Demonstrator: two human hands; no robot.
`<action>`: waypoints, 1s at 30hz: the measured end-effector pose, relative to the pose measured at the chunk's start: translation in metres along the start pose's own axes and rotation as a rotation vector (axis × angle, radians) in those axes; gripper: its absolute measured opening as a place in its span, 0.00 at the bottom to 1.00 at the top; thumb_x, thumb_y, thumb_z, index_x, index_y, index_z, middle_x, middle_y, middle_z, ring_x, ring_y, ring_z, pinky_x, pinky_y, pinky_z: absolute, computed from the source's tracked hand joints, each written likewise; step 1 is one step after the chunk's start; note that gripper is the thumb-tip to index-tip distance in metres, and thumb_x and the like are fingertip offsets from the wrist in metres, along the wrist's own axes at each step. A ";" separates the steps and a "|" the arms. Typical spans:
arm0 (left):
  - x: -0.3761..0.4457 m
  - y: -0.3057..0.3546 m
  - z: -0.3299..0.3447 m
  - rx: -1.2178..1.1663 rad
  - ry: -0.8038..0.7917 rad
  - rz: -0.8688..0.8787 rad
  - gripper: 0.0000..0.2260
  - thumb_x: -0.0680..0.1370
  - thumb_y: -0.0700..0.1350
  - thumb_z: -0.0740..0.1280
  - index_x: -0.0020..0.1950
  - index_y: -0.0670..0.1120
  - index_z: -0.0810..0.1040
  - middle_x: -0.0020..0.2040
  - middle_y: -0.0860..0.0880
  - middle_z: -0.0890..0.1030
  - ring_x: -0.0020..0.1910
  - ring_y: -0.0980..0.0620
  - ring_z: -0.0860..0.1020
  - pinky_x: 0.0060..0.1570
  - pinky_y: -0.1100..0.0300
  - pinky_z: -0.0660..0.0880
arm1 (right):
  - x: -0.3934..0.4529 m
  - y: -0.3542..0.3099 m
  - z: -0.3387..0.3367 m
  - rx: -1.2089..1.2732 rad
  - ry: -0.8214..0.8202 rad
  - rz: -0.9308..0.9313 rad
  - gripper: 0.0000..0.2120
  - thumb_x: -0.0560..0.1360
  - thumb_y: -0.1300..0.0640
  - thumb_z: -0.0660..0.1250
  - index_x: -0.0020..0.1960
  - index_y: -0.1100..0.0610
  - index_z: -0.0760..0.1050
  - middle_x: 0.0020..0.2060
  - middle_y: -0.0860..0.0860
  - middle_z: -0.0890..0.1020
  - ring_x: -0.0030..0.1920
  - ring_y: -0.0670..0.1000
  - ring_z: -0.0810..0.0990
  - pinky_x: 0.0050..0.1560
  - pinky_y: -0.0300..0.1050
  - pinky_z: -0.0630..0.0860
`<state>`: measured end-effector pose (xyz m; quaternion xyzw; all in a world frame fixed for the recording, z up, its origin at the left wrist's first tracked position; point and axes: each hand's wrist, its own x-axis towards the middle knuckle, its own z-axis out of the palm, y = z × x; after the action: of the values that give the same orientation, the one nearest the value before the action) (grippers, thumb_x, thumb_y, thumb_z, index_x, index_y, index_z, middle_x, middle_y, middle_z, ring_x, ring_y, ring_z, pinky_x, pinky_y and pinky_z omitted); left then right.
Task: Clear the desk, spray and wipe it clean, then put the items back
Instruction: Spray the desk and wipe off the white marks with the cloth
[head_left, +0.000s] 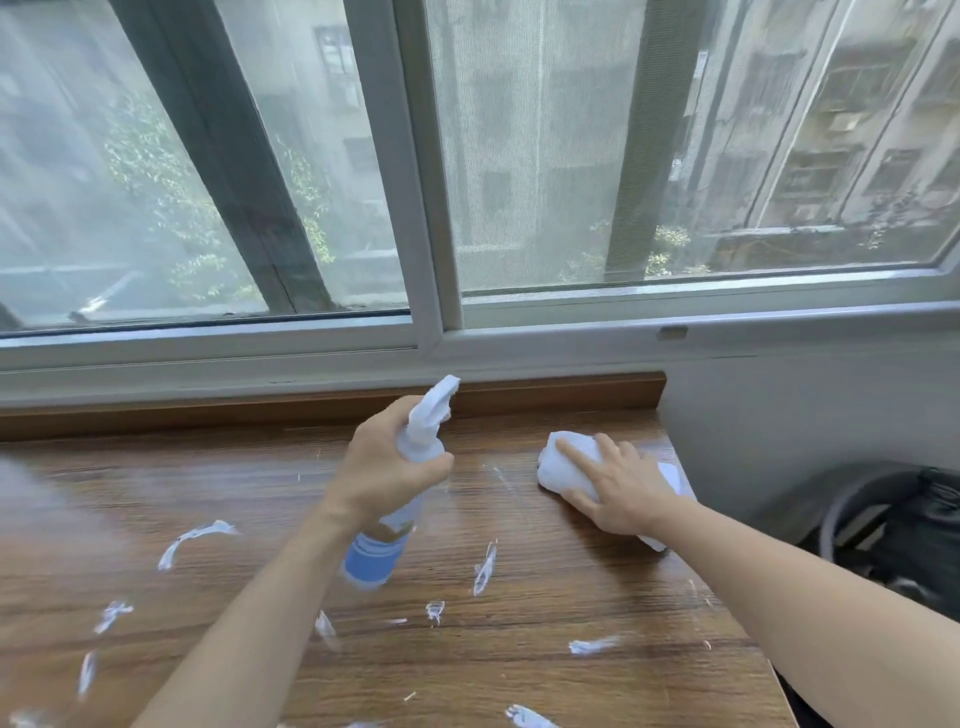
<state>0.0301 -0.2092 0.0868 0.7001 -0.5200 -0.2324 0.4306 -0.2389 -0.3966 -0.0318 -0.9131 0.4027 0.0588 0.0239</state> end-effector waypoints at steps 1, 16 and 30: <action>-0.001 0.002 -0.001 0.031 -0.071 -0.032 0.18 0.68 0.47 0.75 0.57 0.57 0.83 0.52 0.56 0.85 0.49 0.53 0.82 0.49 0.54 0.78 | 0.000 -0.001 0.000 -0.004 0.012 0.005 0.32 0.78 0.28 0.46 0.78 0.34 0.42 0.68 0.54 0.66 0.58 0.60 0.71 0.57 0.58 0.73; -0.018 -0.010 0.024 0.279 -0.201 -0.277 0.14 0.63 0.53 0.73 0.46 0.55 0.76 0.43 0.52 0.81 0.39 0.49 0.76 0.39 0.54 0.71 | -0.001 -0.002 0.007 -0.030 0.085 0.042 0.32 0.78 0.28 0.47 0.79 0.35 0.46 0.67 0.52 0.68 0.57 0.58 0.71 0.51 0.54 0.70; -0.028 -0.008 0.032 -0.003 -0.148 -0.347 0.09 0.64 0.42 0.74 0.41 0.45 0.79 0.34 0.55 0.76 0.33 0.55 0.72 0.37 0.58 0.70 | -0.001 -0.001 0.009 -0.014 0.093 0.039 0.33 0.77 0.28 0.47 0.79 0.34 0.46 0.67 0.52 0.69 0.57 0.58 0.72 0.51 0.54 0.71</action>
<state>-0.0005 -0.1942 0.0603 0.7596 -0.4213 -0.3549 0.3459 -0.2394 -0.3943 -0.0405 -0.9071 0.4205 0.0194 -0.0024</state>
